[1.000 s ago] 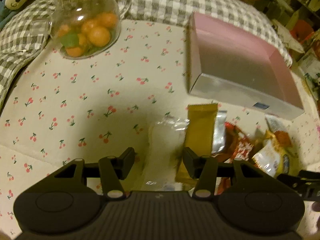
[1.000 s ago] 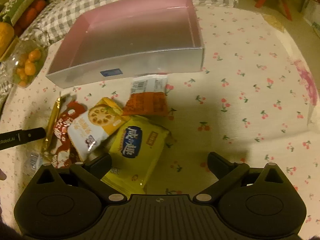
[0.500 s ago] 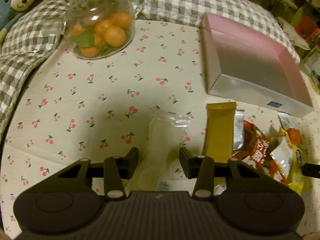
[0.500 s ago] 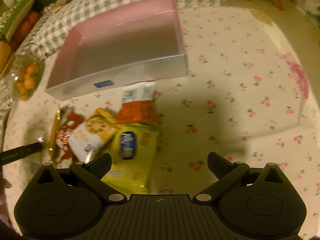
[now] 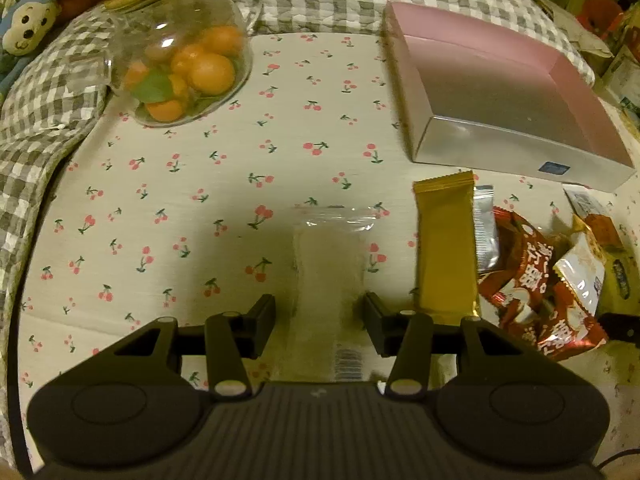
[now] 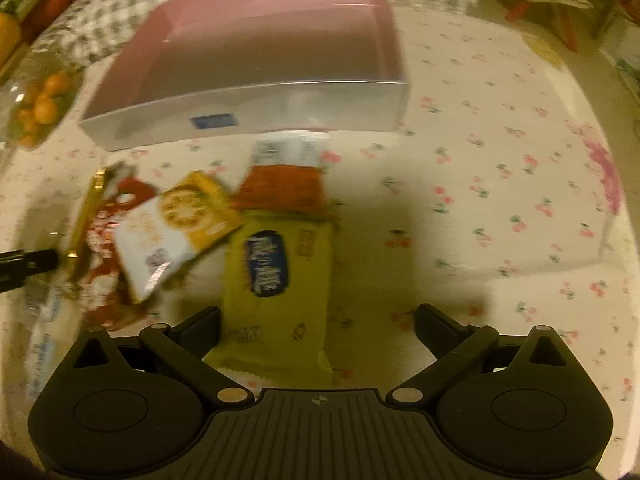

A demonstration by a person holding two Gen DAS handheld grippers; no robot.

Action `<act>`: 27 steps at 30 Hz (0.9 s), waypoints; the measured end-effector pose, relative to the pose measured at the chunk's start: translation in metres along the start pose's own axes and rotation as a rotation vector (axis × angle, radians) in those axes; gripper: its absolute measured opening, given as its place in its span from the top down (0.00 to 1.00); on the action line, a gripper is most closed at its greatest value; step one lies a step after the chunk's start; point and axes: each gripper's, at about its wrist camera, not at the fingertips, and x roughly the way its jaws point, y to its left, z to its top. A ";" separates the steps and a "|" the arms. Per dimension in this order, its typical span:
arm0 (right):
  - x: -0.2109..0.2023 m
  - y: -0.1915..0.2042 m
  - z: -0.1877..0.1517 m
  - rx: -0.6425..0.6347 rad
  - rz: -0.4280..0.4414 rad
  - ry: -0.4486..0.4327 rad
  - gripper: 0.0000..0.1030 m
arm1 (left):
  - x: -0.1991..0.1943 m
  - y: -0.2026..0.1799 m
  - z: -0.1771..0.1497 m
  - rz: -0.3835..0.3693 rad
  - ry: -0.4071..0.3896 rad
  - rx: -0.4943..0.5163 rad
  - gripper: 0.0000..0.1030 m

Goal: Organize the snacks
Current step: 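Close left tool on white translucent packet while right tool grasps yellow chip bag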

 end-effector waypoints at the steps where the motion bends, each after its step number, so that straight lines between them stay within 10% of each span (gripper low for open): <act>1: 0.000 -0.004 0.001 0.008 -0.004 0.001 0.02 | 0.000 0.001 0.000 0.000 0.001 -0.003 0.55; 10: -0.001 -0.002 0.003 -0.015 0.069 -0.040 0.06 | 0.001 0.001 0.000 -0.006 -0.010 -0.015 0.55; 19: -0.009 0.006 -0.003 -0.088 0.056 -0.078 0.51 | -0.002 0.000 -0.002 -0.013 -0.030 -0.021 0.70; 27: -0.015 0.000 -0.003 -0.045 0.111 -0.071 0.52 | -0.007 0.014 -0.002 -0.077 -0.028 -0.117 0.75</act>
